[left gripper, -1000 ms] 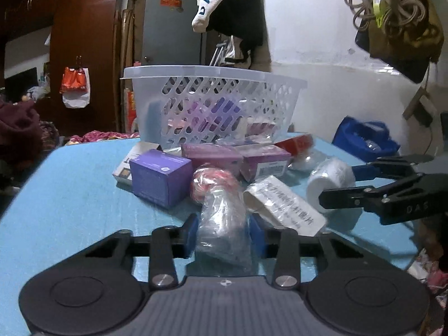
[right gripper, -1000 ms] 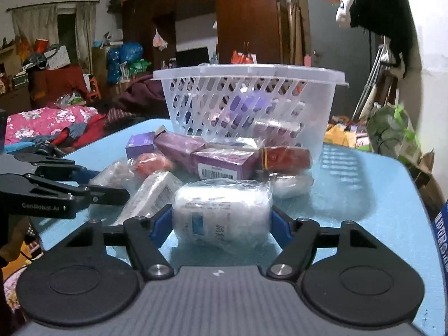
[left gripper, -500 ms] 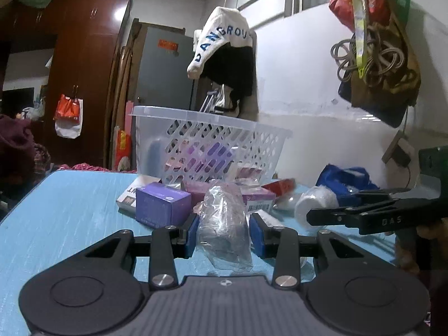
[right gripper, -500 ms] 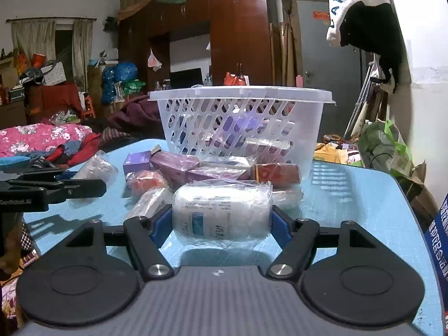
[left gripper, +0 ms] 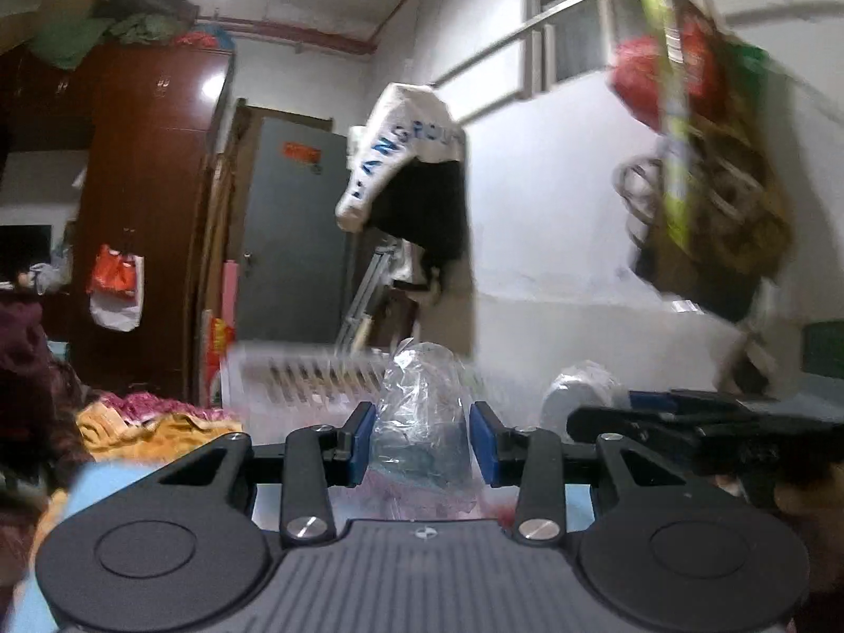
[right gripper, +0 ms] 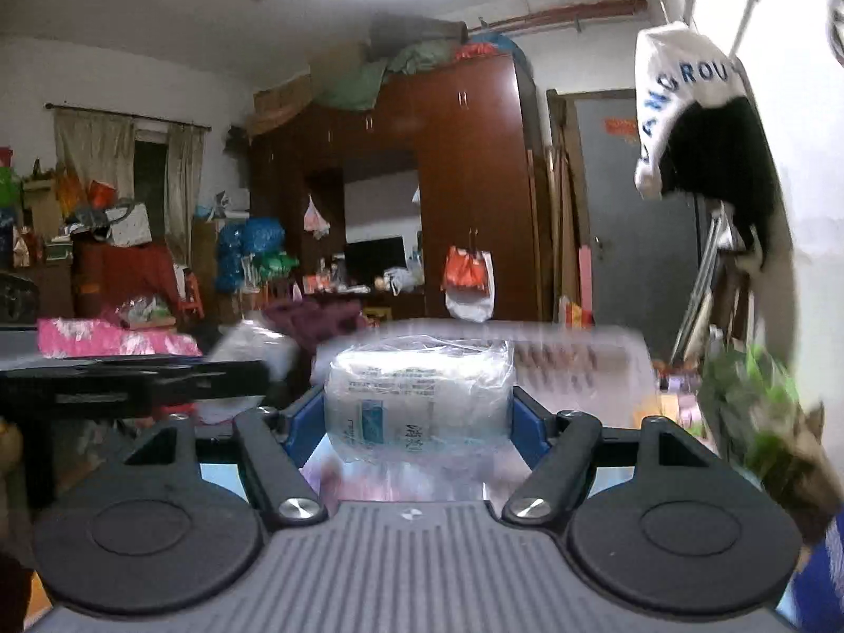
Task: Organize objects
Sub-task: 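Carry the clear plastic bag with left gripper while right carries white wrapped roll into basket, then grasp and lift the lavender box with left gripper while right grasps a clear-wrapped item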
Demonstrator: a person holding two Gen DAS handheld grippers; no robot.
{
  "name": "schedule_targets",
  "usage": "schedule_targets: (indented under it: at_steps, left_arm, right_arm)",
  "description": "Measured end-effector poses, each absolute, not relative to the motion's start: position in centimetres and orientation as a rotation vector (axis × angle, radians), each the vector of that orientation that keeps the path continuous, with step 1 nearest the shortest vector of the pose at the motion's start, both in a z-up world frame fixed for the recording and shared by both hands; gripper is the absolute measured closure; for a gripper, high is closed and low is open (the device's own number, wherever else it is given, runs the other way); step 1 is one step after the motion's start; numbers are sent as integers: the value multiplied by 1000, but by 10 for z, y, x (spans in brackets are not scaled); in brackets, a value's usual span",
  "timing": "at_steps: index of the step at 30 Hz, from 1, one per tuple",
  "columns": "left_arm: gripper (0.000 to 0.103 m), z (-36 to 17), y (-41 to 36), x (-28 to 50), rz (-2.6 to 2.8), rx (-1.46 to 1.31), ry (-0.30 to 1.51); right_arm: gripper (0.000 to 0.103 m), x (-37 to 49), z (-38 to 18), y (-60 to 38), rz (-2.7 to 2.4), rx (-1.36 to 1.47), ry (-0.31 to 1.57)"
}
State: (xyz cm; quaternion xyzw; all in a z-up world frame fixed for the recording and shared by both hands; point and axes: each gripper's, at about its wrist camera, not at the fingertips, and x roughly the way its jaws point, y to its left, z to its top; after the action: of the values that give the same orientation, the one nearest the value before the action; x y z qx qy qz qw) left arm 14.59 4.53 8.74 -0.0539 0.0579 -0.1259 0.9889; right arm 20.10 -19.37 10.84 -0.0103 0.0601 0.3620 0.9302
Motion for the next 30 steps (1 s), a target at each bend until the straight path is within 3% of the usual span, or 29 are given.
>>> schedule_targets:
  at_steps: [4, 9, 10, 11, 12, 15, 19, 22, 24, 30]
  left_arm:
    - [60, 128, 47, 229, -168, -124, 271]
    - [58, 119, 46, 280, -119, -132, 375]
    - [44, 117, 44, 285, -120, -123, 386]
    - [22, 114, 43, 288, -118, -119, 399]
    - [18, 112, 43, 289, -104, -119, 407]
    - [18, 110, 50, 264, -77, -122, 331]
    - [10, 90, 62, 201, -125, -95, 273]
    - [9, 60, 65, 177, -117, -21, 359]
    - [9, 42, 70, 176, -114, -11, 423]
    - [9, 21, 74, 191, -133, 7, 541]
  right_arm:
    - [29, 275, 143, -149, 527, -173, 238]
    - [28, 333, 134, -132, 489, -199, 383]
    - [27, 337, 132, -130, 486, -205, 393]
    - [27, 340, 131, -129, 487, -206, 405]
    - [24, 337, 131, -129, 484, -201, 398]
    - [0, 298, 137, -152, 516, -146, 265]
    - [0, 245, 121, -203, 565, -58, 190]
    - [0, 246, 87, -224, 562, -82, 339]
    - [5, 253, 65, -229, 584, -100, 429]
    - [12, 263, 41, -216, 613, -189, 544]
